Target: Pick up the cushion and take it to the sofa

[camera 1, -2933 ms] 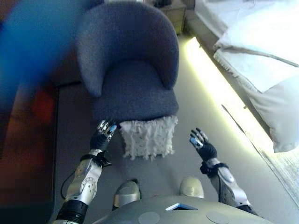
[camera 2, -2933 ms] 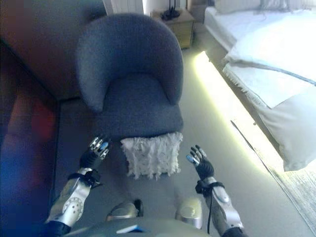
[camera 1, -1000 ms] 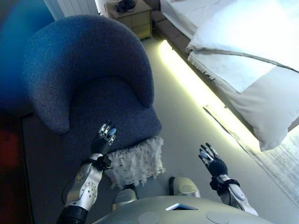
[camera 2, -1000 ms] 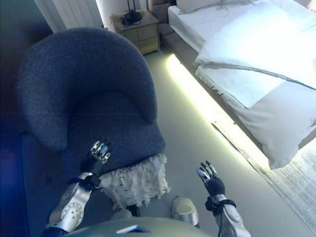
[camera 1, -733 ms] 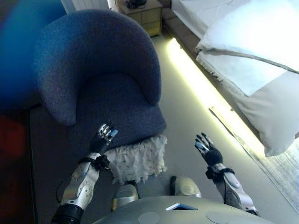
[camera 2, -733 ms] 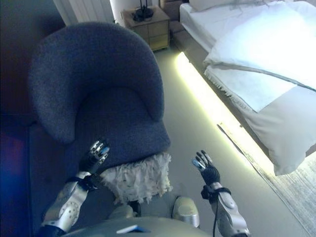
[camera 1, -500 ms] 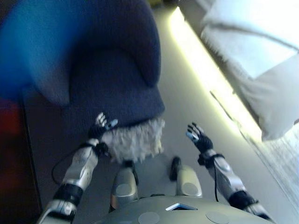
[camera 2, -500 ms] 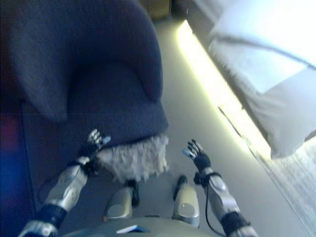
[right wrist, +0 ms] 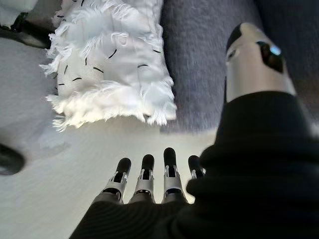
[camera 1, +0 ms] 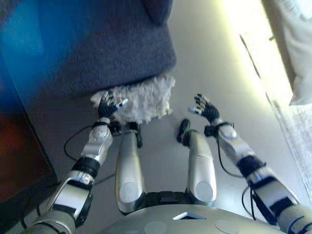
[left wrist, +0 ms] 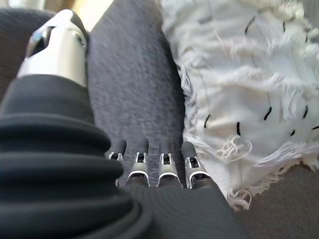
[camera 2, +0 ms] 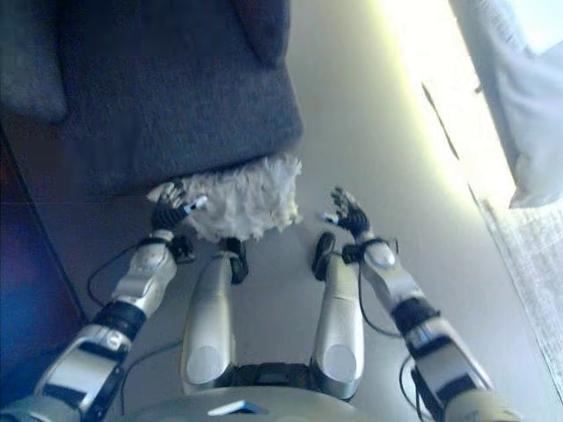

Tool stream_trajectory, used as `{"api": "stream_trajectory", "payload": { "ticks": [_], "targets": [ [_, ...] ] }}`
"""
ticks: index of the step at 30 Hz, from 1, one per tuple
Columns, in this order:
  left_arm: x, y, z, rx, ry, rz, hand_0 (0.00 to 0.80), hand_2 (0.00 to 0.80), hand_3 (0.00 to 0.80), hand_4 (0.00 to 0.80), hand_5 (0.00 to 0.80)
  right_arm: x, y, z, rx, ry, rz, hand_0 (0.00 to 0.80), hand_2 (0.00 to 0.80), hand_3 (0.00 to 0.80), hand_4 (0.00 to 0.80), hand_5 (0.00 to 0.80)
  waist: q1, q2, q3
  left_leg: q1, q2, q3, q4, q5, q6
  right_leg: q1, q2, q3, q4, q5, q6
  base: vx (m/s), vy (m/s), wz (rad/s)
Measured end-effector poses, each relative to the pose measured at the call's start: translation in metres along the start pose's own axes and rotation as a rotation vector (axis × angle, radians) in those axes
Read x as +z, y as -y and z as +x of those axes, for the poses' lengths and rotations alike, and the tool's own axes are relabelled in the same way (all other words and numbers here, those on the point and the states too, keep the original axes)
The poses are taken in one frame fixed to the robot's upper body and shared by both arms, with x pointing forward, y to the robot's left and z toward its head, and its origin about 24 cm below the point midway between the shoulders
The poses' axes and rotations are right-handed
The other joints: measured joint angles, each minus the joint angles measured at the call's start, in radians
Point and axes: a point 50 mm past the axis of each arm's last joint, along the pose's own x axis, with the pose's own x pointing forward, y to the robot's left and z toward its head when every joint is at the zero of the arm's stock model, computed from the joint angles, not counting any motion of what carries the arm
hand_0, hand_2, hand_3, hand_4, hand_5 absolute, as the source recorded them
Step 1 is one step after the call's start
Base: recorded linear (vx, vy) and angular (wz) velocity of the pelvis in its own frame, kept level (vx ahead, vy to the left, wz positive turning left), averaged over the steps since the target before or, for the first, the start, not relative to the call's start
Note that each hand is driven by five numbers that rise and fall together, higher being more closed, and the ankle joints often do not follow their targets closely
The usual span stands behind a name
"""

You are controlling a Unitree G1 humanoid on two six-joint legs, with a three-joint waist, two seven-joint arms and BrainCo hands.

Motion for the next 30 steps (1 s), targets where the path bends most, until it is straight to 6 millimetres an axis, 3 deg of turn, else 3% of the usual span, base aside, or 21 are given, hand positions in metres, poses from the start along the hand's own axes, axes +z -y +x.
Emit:
{"api": "stream_trajectory", "payload": {
  "ticks": [3,7,11,16,21,23,30],
  "targets": [
    [0.002,0.003,0.001,0.024,0.016,-0.021,0.000,0.000,0.000,0.000,0.000,0.012,-0.010,0.007,0.022,0.022,-0.055,0.000,0.000,0.000,0.000,0.000,0.003,0.000,0.001,-0.044,0.001,-0.010,0.025,0.001,0.000,-0.037,-0.020,-0.016,0.050,-0.024,-0.010,-0.019,-0.036,0.24],
    [0.009,0.005,0.004,0.031,0.054,-0.031,0.000,0.000,0.000,0.000,0.000,0.017,-0.001,0.009,-0.017,0.025,-0.113,0.000,0.000,0.000,0.000,0.000,0.000,0.002,0.000,-0.144,0.000,-0.013,0.075,0.006,0.001,-0.130,-0.054,-0.019,0.146,-0.072,-0.010,-0.018,-0.019,0.39],
    [0.015,0.002,0.008,0.085,0.080,-0.033,0.000,0.000,0.000,0.000,0.000,0.045,0.005,0.022,-0.045,0.079,-0.164,0.000,0.000,0.000,0.000,0.000,0.005,0.005,0.001,-0.322,0.003,-0.041,0.211,-0.020,0.001,-0.293,-0.084,-0.015,0.293,-0.124,-0.027,-0.036,0.001,0.23],
    [0.031,-0.004,0.012,0.186,0.174,-0.050,0.000,0.000,0.000,0.000,0.000,0.074,0.010,0.032,-0.112,0.139,-0.178,0.000,0.000,0.000,0.000,0.000,0.044,0.013,0.005,-0.493,0.010,-0.076,0.358,-0.053,-0.007,-0.455,-0.107,-0.006,0.450,-0.180,-0.051,-0.011,0.006,0.08],
    [0.058,-0.008,0.003,0.182,0.328,-0.071,0.000,0.000,0.000,0.000,0.000,0.075,0.017,0.032,-0.170,0.135,-0.119,0.000,0.000,0.000,0.000,0.000,0.087,0.021,0.008,-0.610,0.008,-0.106,0.445,-0.064,-0.018,-0.566,-0.121,0.000,0.552,-0.211,-0.070,0.019,0.002,0.07],
    [0.053,-0.014,-0.002,0.198,0.317,-0.081,0.000,0.000,0.000,0.000,0.000,0.072,0.019,0.031,-0.186,0.123,-0.108,0.000,0.000,0.000,0.000,0.000,0.093,0.024,0.007,-0.638,0.007,-0.121,0.488,-0.078,-0.024,-0.587,-0.127,0.001,0.592,-0.231,-0.069,0.039,0.027,0.07],
    [0.005,-0.040,-0.011,0.281,0.113,-0.144,0.000,0.000,0.000,0.000,0.000,0.072,0.030,0.029,-0.207,0.103,-0.077,0.000,0.000,0.000,0.000,0.000,0.096,0.029,0.007,-0.739,0.024,-0.131,0.655,-0.135,-0.011,-0.673,-0.153,0.033,0.744,-0.285,-0.069,0.028,0.036,0.04]
  ]
}}
